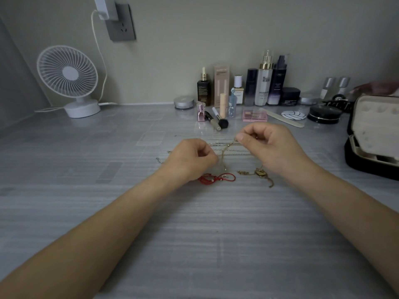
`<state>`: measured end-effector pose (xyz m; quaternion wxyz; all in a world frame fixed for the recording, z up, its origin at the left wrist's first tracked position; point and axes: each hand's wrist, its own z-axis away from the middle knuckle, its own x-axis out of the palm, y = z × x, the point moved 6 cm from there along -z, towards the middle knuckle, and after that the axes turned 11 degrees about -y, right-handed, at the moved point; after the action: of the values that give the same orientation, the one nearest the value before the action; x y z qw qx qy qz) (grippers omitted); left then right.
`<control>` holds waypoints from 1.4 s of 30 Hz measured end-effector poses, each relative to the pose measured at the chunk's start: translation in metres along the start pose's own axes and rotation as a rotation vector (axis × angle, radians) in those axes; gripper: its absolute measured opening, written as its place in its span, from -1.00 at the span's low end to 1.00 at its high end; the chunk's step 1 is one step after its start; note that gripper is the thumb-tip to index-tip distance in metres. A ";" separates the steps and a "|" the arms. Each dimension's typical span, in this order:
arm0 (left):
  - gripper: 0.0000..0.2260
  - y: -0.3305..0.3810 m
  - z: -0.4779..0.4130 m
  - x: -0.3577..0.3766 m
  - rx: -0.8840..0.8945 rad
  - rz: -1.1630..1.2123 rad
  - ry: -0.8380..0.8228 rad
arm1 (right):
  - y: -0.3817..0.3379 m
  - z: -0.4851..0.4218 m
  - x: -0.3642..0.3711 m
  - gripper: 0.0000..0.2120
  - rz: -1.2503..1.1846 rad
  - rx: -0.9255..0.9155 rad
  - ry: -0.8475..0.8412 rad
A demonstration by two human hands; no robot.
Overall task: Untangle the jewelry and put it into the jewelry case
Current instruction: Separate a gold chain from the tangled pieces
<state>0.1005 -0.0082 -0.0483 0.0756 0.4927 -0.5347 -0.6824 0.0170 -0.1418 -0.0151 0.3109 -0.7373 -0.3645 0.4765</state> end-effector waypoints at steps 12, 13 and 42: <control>-0.76 0.001 0.000 -0.010 -0.034 0.247 0.064 | 0.001 0.000 0.005 -0.92 -0.016 0.036 -0.139; -0.75 0.001 0.000 -0.011 -0.033 0.253 0.073 | 0.000 0.001 0.008 -0.92 -0.005 0.045 -0.197; -0.83 0.020 0.005 0.018 0.162 0.360 -0.127 | 0.001 -0.004 -0.018 -0.88 0.240 0.097 -0.297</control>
<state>0.0796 -0.0248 -0.0437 0.1224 0.3499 -0.6710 -0.6421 0.0153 -0.1579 -0.0055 0.2298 -0.6811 -0.2925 0.6307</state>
